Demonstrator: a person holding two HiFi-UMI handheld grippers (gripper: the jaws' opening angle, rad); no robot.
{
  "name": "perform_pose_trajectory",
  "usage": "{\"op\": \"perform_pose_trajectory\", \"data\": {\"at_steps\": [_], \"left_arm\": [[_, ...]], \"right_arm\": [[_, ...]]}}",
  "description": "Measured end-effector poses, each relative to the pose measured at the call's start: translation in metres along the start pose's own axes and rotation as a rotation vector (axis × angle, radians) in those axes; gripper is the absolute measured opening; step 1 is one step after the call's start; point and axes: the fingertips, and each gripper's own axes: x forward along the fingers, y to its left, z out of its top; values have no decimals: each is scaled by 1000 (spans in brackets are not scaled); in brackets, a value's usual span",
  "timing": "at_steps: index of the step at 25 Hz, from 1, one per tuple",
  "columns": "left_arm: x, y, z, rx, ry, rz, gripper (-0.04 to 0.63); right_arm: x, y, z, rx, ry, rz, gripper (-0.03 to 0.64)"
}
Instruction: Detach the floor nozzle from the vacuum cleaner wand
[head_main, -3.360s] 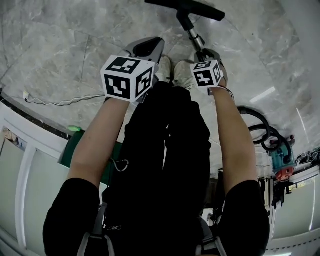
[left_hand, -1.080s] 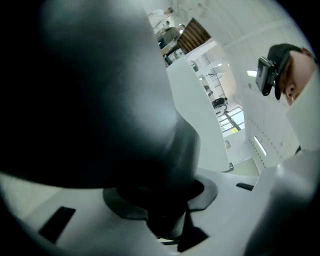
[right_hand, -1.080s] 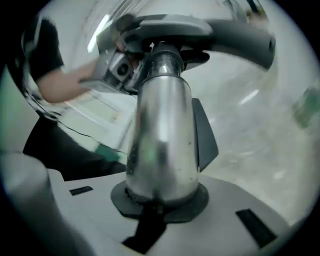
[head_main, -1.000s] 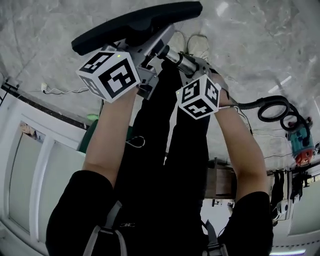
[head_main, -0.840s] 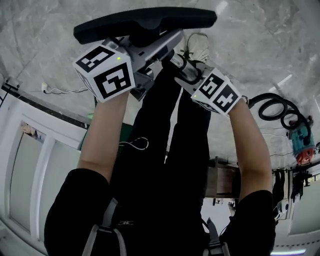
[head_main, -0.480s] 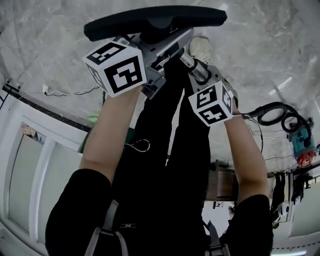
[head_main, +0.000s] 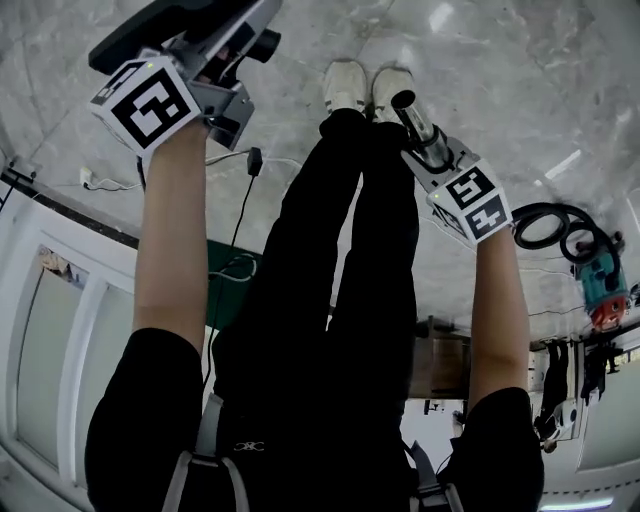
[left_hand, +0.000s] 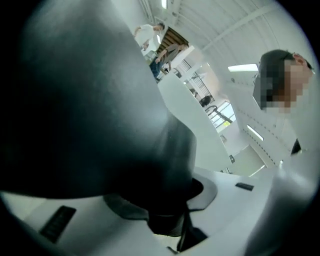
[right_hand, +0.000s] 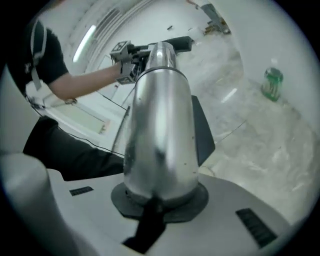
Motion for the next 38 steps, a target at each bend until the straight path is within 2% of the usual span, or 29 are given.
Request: {"op": "perform_pose_trajectory", "data": {"at_steps": [3,5,10,13,16,18,23,28,31,34,36,38], "left_arm": [[12,-19,-16,74,51,-37,153],[18,-22,-20,79,65,-45,153],[27,-19,-34,21,87,-42,154],[29,-17,-41,1,84,-43,153],[31,-10,-59,-23,109,-39,153],[33,0,-70,-39,119,-35,154],[32,52,-96,-92,122,-10,153],[37,97,-112,-196,104,-7,153],[35,104,-119,-187,123,4,153],[36,104,-119,-173,135,2,153],[35,95,-108,-168,96,-16,153],[36,81,-92,-161,52,-48,153]], "right_arm": [[8,-25,5,-153,18,-222,54],[12,-37,9,-193,26,-295,54],[22,-54,7,-132,20,-324,54],[43,-74,0,-129,3,-381,54],[75,-97,-8,-140,17,-401,54],[97,-122,-7,-157,27,-438,54],[149,-208,-1,-149,50,-642,54],[189,-274,-18,-76,157,-683,55],[187,-291,-29,-51,190,-757,55],[191,-296,-34,-50,208,-774,55],[190,-296,-34,-68,209,-783,57],[188,-298,-34,-56,204,-797,97]]}}
